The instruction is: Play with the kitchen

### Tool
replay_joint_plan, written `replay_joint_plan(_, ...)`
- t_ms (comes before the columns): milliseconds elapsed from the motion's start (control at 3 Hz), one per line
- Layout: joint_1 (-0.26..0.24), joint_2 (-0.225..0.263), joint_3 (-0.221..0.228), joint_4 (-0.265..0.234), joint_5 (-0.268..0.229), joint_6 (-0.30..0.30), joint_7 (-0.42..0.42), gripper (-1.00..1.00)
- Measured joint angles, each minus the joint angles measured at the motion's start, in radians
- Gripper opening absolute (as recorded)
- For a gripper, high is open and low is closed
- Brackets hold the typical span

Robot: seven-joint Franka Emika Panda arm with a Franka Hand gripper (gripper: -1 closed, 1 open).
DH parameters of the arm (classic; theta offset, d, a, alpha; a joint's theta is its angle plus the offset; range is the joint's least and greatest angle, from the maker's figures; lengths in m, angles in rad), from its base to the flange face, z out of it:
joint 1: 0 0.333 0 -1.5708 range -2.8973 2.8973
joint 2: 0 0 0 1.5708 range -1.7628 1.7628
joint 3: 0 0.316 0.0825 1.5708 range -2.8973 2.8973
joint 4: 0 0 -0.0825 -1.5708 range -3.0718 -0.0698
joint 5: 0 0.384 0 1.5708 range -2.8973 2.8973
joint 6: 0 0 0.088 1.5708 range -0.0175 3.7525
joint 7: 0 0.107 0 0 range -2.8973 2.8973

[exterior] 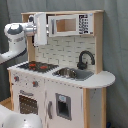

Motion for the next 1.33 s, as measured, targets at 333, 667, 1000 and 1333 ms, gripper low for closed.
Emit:
replay_joint_plan(333,0.065,-0.001,-0.045,-0.057,-0.017,0.026,-0.002,-1.00)
replay_joint_plan(667,0.112,-0.006,-0.092,-0.120,-0.028,0.083,-0.002,-1.00)
replay_joint_plan(1000,0.147,-0.013,-0.130,-0.174,-0.030,0.165,-0.002,-1.00)
replay_joint_plan(1333,0.164,-0.014,-0.159,-0.203,-0.030,0.263,-0.002,-1.00)
